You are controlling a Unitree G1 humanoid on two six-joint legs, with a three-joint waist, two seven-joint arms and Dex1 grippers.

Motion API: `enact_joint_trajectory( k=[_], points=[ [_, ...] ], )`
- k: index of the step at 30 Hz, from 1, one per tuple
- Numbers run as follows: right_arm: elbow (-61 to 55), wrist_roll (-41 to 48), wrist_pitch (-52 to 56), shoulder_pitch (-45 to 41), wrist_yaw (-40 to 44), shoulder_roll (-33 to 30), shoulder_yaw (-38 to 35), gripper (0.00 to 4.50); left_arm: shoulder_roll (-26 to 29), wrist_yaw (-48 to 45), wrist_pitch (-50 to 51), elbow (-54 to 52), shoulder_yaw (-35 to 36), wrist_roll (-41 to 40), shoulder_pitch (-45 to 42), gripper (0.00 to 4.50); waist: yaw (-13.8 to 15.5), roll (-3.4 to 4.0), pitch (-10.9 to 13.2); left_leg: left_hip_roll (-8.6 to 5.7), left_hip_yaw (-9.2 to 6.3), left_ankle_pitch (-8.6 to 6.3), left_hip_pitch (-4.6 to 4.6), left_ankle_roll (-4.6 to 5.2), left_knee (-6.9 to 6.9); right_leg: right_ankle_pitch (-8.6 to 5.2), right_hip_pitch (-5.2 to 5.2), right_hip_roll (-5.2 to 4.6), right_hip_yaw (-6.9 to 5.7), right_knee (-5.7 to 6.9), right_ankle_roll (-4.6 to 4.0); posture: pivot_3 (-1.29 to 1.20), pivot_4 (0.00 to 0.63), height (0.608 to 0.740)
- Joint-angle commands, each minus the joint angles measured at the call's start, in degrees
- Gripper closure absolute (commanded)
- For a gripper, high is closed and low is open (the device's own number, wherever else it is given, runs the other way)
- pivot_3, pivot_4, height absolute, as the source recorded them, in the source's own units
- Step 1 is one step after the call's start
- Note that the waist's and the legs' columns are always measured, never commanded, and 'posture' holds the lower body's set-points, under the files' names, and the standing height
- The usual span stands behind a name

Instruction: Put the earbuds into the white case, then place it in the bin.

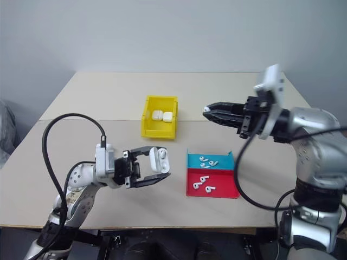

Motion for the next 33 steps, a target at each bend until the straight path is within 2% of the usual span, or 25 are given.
enact_joint_trajectory(
  k=[1, 5, 9, 12, 15, 23, 33],
  points=[
    [-6.28, 20.39, 5.05, 3.65, -11.32, 3.54, -8.51, 3.81, -1.35, -0.72, 2.83, -1.30, -0.23, -3.60, -3.47, 1.70, -0.15, -0.01, -0.01, 0.00, -0.02, 0.00, 0.02, 0.00, -0.01, 0.00, 0.04, 0.01, -0.02, -0.02, 0.00, 0.00, 0.150, 0.740],
    [-9.15, 34.86, 2.43, 9.95, -19.05, 5.32, -7.58, 3.81, -2.03, -2.62, 4.95, -0.53, -0.62, -5.07, -5.94, 1.70, -0.26, -0.01, -0.01, -0.02, 0.00, 0.00, 0.05, 0.00, -0.08, 0.00, 0.01, 0.03, 0.06, -0.01, 0.00, 0.00, 0.150, 0.740],
    [-11.27, 40.04, -1.08, 16.63, -20.48, 5.78, -3.38, 3.81, -3.60, -3.94, 4.81, 1.29, -1.12, -4.65, -7.90, 1.70, -0.14, -0.01, -0.01, -0.04, -0.03, 0.00, 0.04, 0.00, -0.07, -0.01, 0.05, 0.03, 0.04, -0.05, 0.02, 0.00, 0.150, 0.740],
    [-13.75, 37.45, -4.60, 19.93, -19.21, 5.05, -0.36, 3.81, -4.58, -3.86, 5.10, 1.53, -1.41, -4.19, -8.31, 1.70, -0.15, -0.01, -0.01, -0.06, -0.04, 0.00, 0.04, 0.01, -0.06, 0.00, 0.04, 0.03, 0.08, -0.07, 0.04, 0.00, 0.150, 0.740],
    [-15.52, 30.60, -9.31, 22.69, -16.82, 4.20, 3.80, 3.81, -4.84, -3.79, 5.58, 1.10, -1.44, -4.04, -8.21, 1.70, -0.20, -0.01, -0.01, -0.05, -0.06, 0.00, 0.03, 0.01, -0.07, -0.01, 0.02, 0.04, 0.07, -0.07, 0.06, 0.00, 0.150, 0.740],
    [-13.32, 29.81, -12.87, 23.55, -15.44, 1.25, 9.10, 3.81, -4.38, -3.04, 6.08, 0.00, -0.94, -3.73, -7.20, 1.70, -0.15, -0.01, -0.01, -0.05, -0.09, 0.00, 0.03, 0.01, -0.06, -0.01, 0.03, 0.05, 0.07, -0.07, 0.06, 0.00, 0.150, 0.740],
    [-11.67, 24.30, -16.72, 23.97, -13.64, -0.12, 14.40, 3.81, -4.48, -2.48, 5.37, -0.67, -0.92, -3.05, -6.32, 1.70, -0.08, -0.01, -0.01, -0.05, -0.09, 0.00, 0.03, 0.01, -0.05, -0.01, 0.03, 0.05, 0.06, -0.09, 0.06, 0.00, 0.150, 0.740]
  ],
)
